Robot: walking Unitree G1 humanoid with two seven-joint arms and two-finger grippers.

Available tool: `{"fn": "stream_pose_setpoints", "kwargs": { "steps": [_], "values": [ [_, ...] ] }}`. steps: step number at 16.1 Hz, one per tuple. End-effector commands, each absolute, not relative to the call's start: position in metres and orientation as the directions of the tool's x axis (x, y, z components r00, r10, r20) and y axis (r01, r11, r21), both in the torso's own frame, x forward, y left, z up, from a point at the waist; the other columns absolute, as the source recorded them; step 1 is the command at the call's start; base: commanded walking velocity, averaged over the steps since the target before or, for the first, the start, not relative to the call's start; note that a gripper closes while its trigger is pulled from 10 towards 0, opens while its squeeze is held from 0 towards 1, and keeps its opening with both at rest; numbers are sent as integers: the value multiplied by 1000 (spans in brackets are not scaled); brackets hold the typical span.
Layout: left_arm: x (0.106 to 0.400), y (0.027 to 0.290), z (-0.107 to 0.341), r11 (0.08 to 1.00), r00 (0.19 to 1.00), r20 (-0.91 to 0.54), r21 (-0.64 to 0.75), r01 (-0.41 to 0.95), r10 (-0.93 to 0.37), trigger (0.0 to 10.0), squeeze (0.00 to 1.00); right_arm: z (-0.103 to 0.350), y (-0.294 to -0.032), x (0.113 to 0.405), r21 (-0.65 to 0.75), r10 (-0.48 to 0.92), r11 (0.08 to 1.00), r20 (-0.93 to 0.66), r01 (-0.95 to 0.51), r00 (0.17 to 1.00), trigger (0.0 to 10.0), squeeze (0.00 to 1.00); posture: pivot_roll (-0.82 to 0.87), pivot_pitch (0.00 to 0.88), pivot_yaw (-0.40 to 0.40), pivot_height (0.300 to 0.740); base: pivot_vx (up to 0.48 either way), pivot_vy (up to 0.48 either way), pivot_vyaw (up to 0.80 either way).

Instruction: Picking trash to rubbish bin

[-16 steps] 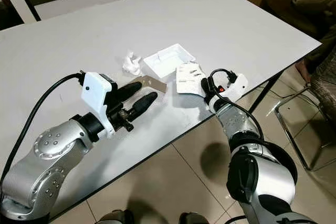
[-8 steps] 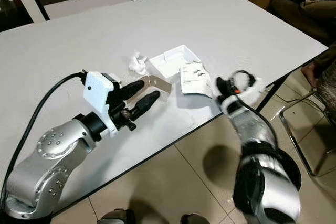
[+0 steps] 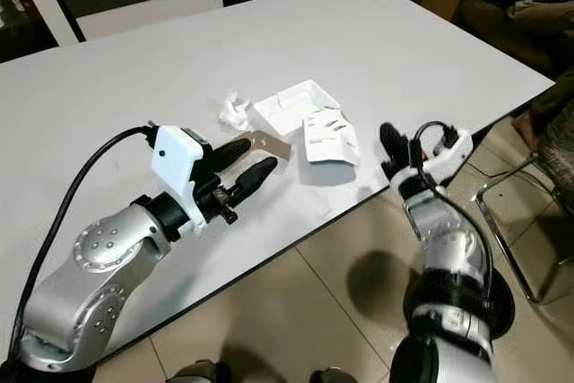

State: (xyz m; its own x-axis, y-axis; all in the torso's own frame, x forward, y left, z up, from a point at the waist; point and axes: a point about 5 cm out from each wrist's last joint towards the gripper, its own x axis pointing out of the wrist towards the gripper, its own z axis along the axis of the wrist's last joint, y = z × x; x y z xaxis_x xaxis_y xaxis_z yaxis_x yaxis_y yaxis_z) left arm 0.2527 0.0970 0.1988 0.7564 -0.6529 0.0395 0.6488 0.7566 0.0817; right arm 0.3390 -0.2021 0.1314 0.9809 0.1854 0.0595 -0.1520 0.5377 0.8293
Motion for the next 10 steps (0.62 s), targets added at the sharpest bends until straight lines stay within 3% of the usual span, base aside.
{"fn": "stream_pose_setpoints", "kwargs": {
  "steps": [1, 4, 6, 10],
  "values": [
    [251, 95, 197, 760, 760, 37, 93, 644, -649, 10000, 0, 130, -204, 332, 850, 171, 511, 43, -126, 984, 10000, 1000, -28, 55, -31, 740, 0, 0, 0],
    [246, 94, 194, 750, 751, 34, 87, 655, -660, 10000, 0, 131, -200, 308, 890, 202, 436, 47, -133, 978, 10000, 1000, -26, 51, -34, 740, 0, 0, 0],
    [243, 95, 190, 740, 743, 11, 99, 665, -669, 10000, 0, 124, -190, 282, 912, 299, 389, 9, -131, 954, 10000, 1000, -26, 49, -33, 740, 0, 0, 0],
    [241, 95, 188, 744, 747, 4, 105, 660, -664, 10000, 0, 110, -184, 272, 941, 303, 336, -75, -32, 950, 10000, 1000, -25, 68, -53, 740, 0, 0, 0]
  ]
}}
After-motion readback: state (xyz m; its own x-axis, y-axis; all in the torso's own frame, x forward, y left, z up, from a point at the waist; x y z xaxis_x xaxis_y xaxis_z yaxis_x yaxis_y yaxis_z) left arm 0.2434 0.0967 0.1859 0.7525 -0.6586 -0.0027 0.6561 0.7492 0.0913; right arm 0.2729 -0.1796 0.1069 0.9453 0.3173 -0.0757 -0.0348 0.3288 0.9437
